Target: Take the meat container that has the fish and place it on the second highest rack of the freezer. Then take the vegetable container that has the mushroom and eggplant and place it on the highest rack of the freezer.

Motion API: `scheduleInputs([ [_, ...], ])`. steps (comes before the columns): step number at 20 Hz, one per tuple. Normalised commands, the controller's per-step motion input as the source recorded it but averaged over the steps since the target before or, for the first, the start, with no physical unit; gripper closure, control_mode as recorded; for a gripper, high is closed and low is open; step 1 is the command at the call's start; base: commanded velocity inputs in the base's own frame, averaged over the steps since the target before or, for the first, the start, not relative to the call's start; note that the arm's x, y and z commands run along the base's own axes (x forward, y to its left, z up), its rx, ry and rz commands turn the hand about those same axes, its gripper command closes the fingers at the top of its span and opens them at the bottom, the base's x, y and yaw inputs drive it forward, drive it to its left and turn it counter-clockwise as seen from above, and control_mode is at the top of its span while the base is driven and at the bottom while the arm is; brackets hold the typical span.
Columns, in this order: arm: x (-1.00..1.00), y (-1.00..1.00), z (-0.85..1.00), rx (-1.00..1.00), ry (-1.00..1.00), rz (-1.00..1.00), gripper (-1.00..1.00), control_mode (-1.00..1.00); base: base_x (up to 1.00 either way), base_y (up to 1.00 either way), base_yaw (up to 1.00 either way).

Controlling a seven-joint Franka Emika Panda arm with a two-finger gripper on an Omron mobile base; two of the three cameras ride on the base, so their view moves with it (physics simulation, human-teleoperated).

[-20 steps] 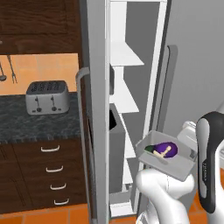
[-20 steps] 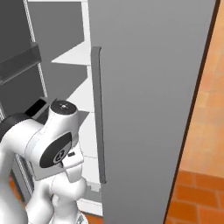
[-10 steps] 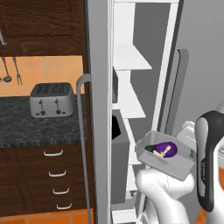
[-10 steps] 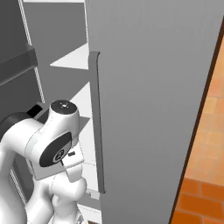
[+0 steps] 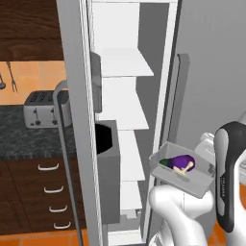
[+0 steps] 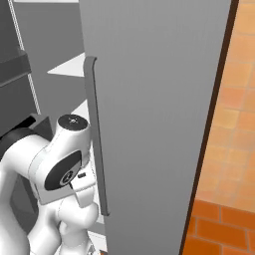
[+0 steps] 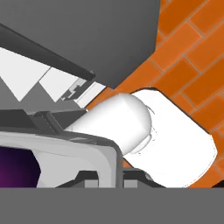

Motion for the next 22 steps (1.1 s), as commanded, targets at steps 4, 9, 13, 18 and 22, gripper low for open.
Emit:
scheduleInputs([
  [4, 0.00, 0.00, 0.00, 0.00, 0.00, 0.00, 1.00, 1.00, -0.05, -0.16, 0.00],
  [9, 0.00, 0.00, 0.00, 0.00, 0.00, 0.00, 1.00, 1.00, -0.01, 0.00, 0.00],
  [13, 0.00, 0.00, 0.00, 0.00, 0.00, 0.00, 1.00, 1.00, 0.00, 0.00, 0.01],
  [18, 0.00, 0.04, 0.77, 0.06, -0.34, 0.01, 1.00, -1.00, 0.00, 0.00, 0.00],
  [22, 0.17, 0.22, 0.96, 0.03, -0.21, -0.08, 1.00, -1.00, 0.00, 0.00, 0.00],
])
